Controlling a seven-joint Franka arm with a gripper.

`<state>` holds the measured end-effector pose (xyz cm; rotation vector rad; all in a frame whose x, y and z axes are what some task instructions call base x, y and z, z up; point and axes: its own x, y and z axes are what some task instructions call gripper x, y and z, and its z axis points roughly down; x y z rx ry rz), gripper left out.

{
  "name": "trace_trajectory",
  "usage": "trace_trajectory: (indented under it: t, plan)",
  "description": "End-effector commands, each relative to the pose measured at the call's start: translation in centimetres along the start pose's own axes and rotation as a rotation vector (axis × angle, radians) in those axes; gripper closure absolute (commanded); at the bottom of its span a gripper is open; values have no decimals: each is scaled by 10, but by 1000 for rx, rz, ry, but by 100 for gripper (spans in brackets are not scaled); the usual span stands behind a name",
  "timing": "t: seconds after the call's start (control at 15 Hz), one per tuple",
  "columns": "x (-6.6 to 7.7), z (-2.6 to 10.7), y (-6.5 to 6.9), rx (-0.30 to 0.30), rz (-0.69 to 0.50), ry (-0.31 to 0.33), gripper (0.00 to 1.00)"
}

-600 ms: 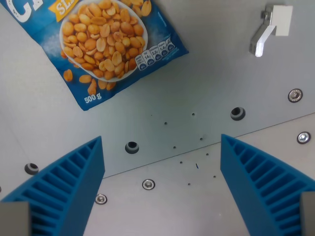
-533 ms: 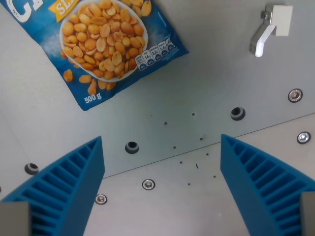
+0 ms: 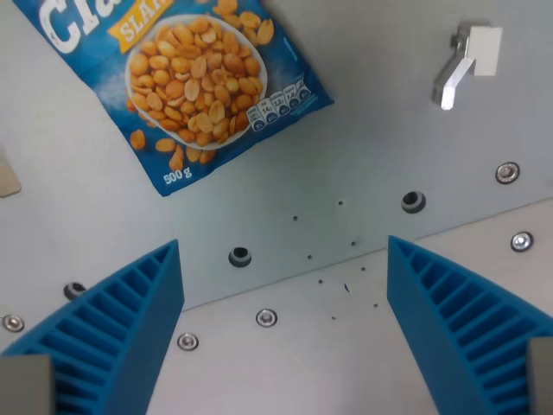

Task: Move in gripper negative z

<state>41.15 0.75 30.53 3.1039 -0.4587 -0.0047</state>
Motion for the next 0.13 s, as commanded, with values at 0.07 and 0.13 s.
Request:
trace_trajectory:
  t: [0.07,0.13]
  plan:
    - [-7,-22,3,-2,2,-5,0]
    - [-7,-27,3,-2,2,-5,0]
